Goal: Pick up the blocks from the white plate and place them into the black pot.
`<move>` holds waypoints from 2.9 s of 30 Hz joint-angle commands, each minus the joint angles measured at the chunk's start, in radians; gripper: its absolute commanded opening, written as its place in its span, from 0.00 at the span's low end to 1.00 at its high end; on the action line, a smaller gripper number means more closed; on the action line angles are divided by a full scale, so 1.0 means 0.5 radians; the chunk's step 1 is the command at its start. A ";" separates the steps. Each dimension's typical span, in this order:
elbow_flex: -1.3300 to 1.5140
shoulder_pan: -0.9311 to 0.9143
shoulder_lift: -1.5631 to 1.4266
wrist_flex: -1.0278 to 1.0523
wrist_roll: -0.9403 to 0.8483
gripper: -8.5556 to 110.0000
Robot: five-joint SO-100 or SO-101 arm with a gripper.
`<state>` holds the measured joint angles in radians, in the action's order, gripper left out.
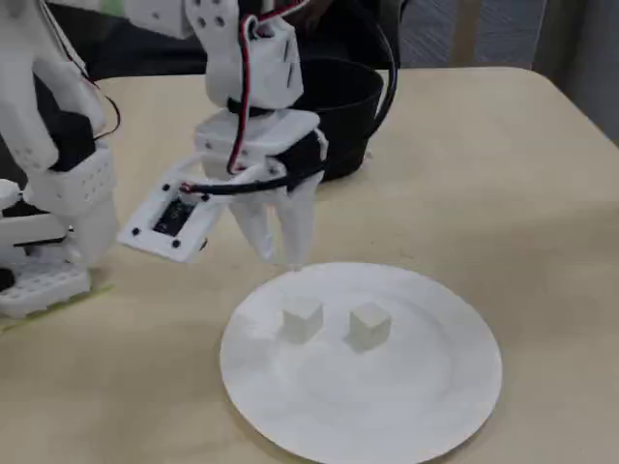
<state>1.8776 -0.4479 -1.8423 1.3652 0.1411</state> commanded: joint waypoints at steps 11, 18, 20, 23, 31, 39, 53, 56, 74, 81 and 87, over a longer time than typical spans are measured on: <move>-0.156 -0.052 0.264 0.126 -0.273 0.36; -0.350 -0.077 0.500 0.190 -0.374 0.35; -0.365 -0.077 0.543 0.202 -0.396 0.36; -0.371 -0.077 0.583 0.224 -0.393 0.35; -0.417 -0.040 0.629 0.359 -0.387 0.32; -0.454 -0.012 0.718 0.304 -0.371 0.32; -0.457 -0.003 0.847 0.040 -0.279 0.15; -0.460 0.000 0.844 -0.043 -0.236 0.05; -0.426 0.046 0.071 -0.715 -0.236 0.05; -0.423 0.531 -0.239 -0.718 -0.221 0.05; -0.414 1.092 -0.451 -0.690 -0.334 0.05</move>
<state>1.6920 -0.0123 -2.0034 1.0186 0.0000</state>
